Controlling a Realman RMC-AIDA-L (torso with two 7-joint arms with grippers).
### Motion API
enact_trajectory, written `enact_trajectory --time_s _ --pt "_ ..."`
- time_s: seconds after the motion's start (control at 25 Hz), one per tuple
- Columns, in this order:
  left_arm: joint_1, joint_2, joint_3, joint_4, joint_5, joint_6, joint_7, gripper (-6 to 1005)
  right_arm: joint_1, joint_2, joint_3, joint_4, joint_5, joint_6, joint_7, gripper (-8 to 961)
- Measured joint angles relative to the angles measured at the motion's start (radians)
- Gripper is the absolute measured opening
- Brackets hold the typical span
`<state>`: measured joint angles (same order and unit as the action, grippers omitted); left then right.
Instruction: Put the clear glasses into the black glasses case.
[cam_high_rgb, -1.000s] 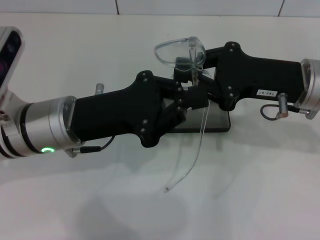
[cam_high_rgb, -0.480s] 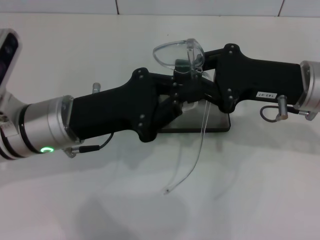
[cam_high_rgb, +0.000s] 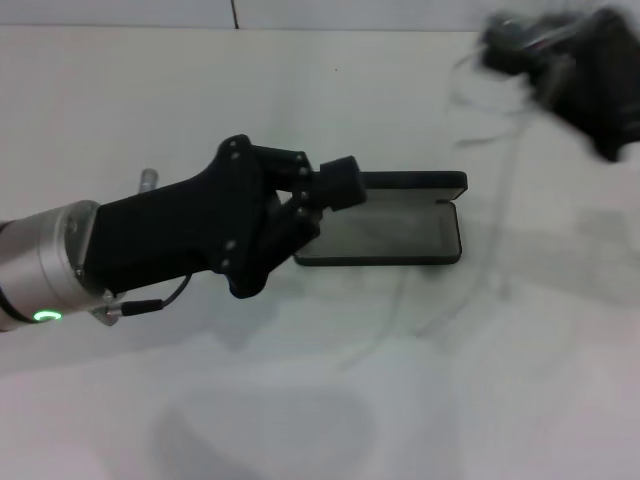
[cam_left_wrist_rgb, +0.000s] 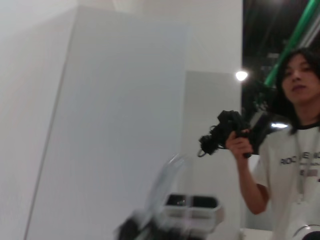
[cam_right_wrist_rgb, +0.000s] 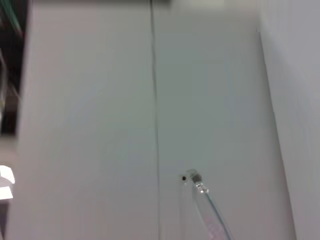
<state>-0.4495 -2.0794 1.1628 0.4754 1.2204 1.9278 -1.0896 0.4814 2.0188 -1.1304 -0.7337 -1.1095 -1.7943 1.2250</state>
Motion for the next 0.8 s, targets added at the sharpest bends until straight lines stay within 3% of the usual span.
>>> enact_trajectory --time_s 0.12,0.16,0.36,0.56,0.8 --pt "0.000 0.001 0.001 -0.004 0.013 -0.005 -0.002 32 -0.005 0.000 0.035 0.005 0.022 -0.053 0.009 114" --pt "-0.003 0.001 0.001 -0.004 0.024 -0.007 -0.004 32 -0.012 0.000 0.098 0.045 0.152 -0.193 0.017 114" --pt "-0.061 -0.011 0.035 -0.006 0.106 -0.005 -0.007 32 0.001 0.001 0.101 0.107 0.289 -0.266 -0.029 114" --pt "-0.106 -0.025 0.186 -0.013 0.067 -0.010 0.075 32 0.078 0.008 0.059 0.247 0.348 -0.281 -0.166 114" --pt "-0.106 -0.027 0.409 -0.041 -0.183 -0.026 0.287 32 0.168 0.009 -0.064 0.388 0.353 -0.244 -0.317 113"
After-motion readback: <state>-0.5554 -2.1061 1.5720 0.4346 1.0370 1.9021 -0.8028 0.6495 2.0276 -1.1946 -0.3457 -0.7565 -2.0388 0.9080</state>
